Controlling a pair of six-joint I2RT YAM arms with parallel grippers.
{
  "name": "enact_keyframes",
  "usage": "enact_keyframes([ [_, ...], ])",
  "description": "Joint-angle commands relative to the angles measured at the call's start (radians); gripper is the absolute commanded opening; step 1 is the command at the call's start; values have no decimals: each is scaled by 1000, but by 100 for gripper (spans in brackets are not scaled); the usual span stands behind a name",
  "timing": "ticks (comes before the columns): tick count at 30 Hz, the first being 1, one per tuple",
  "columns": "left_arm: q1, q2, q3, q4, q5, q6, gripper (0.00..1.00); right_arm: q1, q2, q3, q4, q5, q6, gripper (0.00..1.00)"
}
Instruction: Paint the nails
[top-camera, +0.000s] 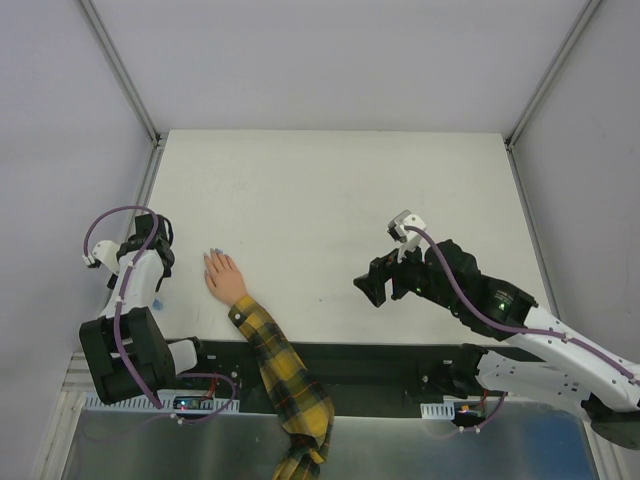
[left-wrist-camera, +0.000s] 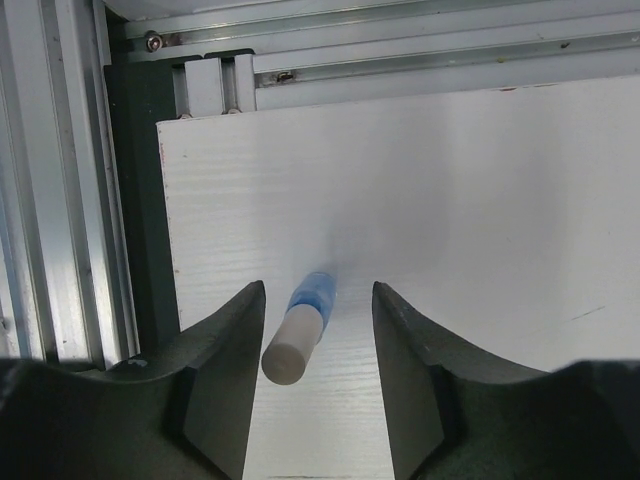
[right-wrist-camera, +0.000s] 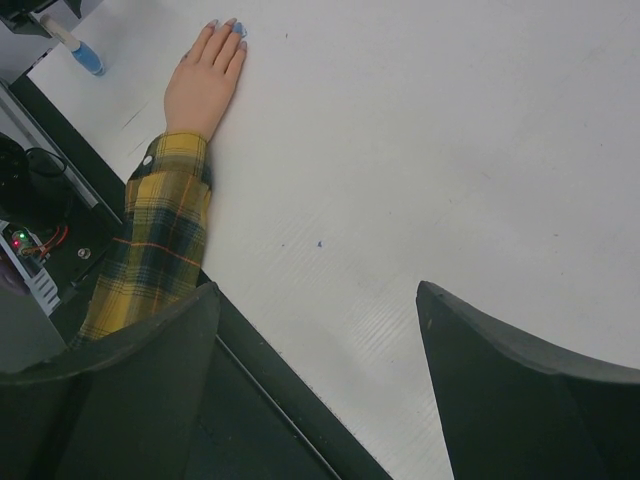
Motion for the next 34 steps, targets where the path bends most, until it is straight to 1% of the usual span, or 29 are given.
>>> enact_keyframes([
  [1,4,-15,3,-7,0,6,47,-3,-8,-5,12,20,10,82],
  [2,4,-21,9,-5,6,17,52,-1,-2,-4,10,20,10,83],
  [4,-8,-47,15,-5,7,31,58,-1,4,1,3,21,10,82],
  [5,-11,-61,23,-4,20,45,65,-3,6,2,1,23,10,82],
  [7,-33,-107,31,4,36,77,72,-1,12,9,-13,43,12,83],
  [8,-39,-122,41,7,61,95,79,-1,18,12,-20,53,12,83],
  [11,-82,-181,84,9,112,160,87,-3,33,38,-65,121,38,84],
  [12,-92,-214,95,10,157,172,90,-1,44,45,-77,165,41,85],
  [15,-167,-293,146,9,240,193,93,-3,69,73,-128,239,52,87],
  [16,-236,-310,176,7,256,197,94,-4,76,79,-135,254,59,88],
  [19,-368,-365,238,2,288,171,99,-12,104,101,-161,303,83,89],
  [20,-467,-374,255,1,296,161,99,-15,110,104,-163,308,95,89],
  [23,-618,-368,314,1,281,154,99,-21,133,121,-181,320,116,89],
  [24,-714,-348,331,4,273,158,99,-24,138,128,-187,331,121,90],
  [26,-815,-316,385,19,293,216,99,-24,145,142,-215,348,124,91],
  [27,-896,-281,402,65,326,258,99,-26,145,147,-233,368,125,91],
  [28,-933,-264,423,91,361,343,99,-29,144,150,-246,378,129,92],
  [29,-964,-238,431,113,433,383,99,-32,130,150,-252,383,127,92],
  [30,-1025,-232,436,151,461,423,99,-34,113,147,-258,370,135,97],
  [31,-1043,-227,439,163,484,489,99,-73,95,141,-270,365,165,97],
  [32,-1057,-236,437,177,516,520,99,-99,72,133,-270,347,178,99],
  [33,-1065,-245,433,188,576,546,99,-119,-3,116,-246,324,190,96],
  [34,-1067,-258,424,200,604,587,99,-126,-44,96,-223,320,182,96],
])
